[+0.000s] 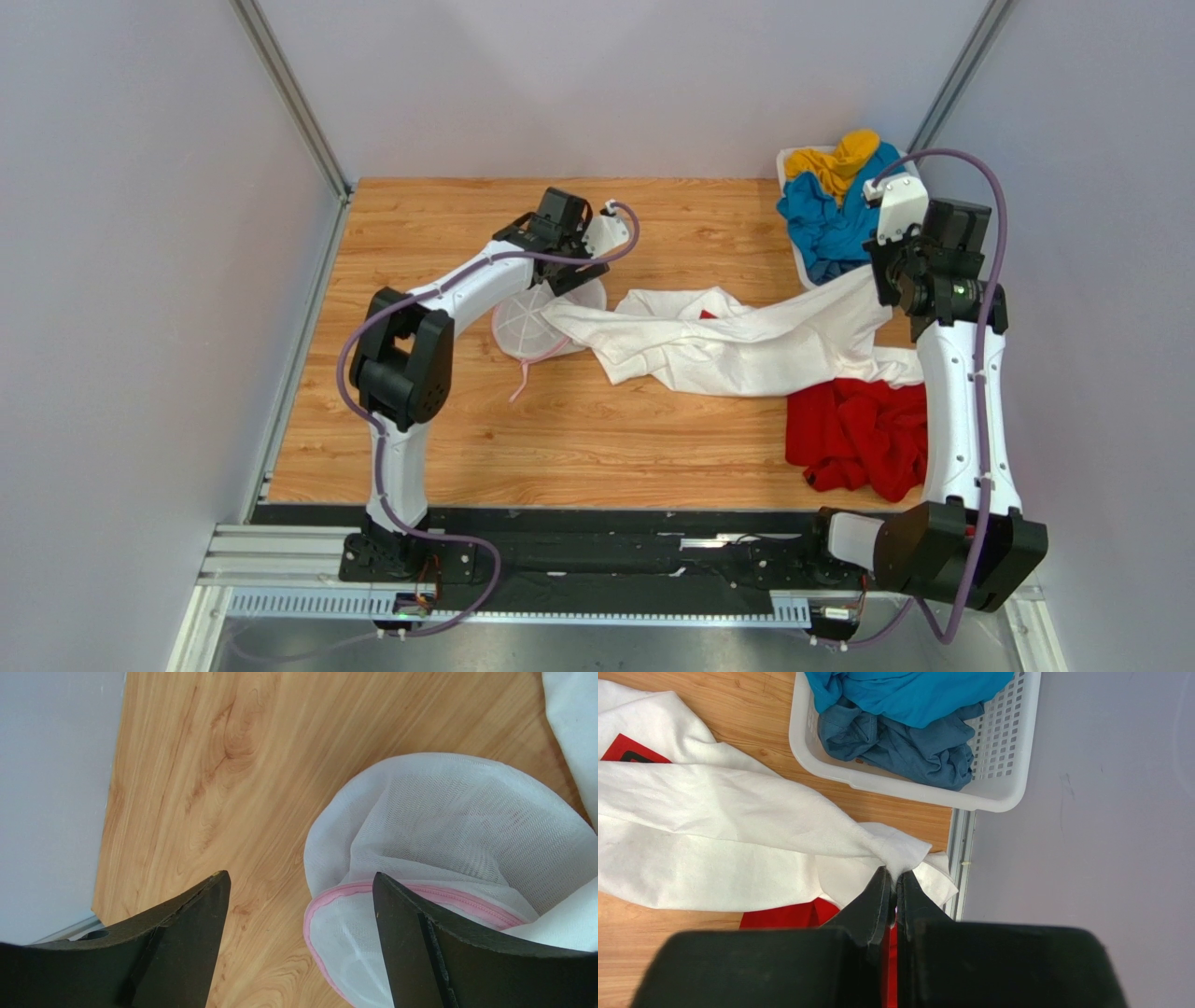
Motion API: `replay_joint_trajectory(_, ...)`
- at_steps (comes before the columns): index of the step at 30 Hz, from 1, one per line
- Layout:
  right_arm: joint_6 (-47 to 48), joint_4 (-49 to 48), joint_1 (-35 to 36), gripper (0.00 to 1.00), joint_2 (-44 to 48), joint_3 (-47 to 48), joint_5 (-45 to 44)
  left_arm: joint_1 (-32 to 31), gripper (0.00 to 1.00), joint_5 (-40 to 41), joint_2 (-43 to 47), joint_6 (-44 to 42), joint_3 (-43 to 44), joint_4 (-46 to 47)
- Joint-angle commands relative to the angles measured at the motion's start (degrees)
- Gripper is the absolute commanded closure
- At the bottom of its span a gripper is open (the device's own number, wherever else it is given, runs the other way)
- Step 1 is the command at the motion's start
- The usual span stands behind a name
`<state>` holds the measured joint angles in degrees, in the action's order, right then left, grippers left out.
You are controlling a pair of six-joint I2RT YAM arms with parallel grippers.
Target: Fold and stack the t-shirts
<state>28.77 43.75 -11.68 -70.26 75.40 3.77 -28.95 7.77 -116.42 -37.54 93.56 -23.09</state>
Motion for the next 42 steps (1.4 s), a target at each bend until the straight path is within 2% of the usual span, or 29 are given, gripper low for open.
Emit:
replay_joint_trajectory(1,-0.21,-1.91,0.26,1.0,1.79,0.98,1.59,-0.05,0.18,-1.44,1.37,-2.89,-1.27,-3.0)
replay_joint_trajectory(11,0.14,-1.03,0.26,1.0,4.16,1.07,1.59,-0.05,0.29,1.28,2.86,-6.32,-7.33,-7.14)
replay_joint_trajectory(16,0.23,-0.77,0.26,1.0,5.31,1.33,1.68,0.47,0.37,4.18,6.46,-8.25,-15.06,-6.18)
replay_joint_trajectory(21,-0.21,-0.5,0.26,1.0,6.01,1.68,2.29,3.19,0.41,6.81,10.94,-8.43,-22.52,-5.3)
replay_joint_trajectory(36,-0.74,-1.56,0.26,1.0,6.27,0.98,3.44,18.31,0.44,11.82,25.61,-14.4,-42.91,1.29)
replay_joint_trajectory(42,-1.09,-2.09,0.26,1.0,6.27,1.24,4.05,27.27,0.45,14.02,32.03,-20.1,-49.34,4.9)
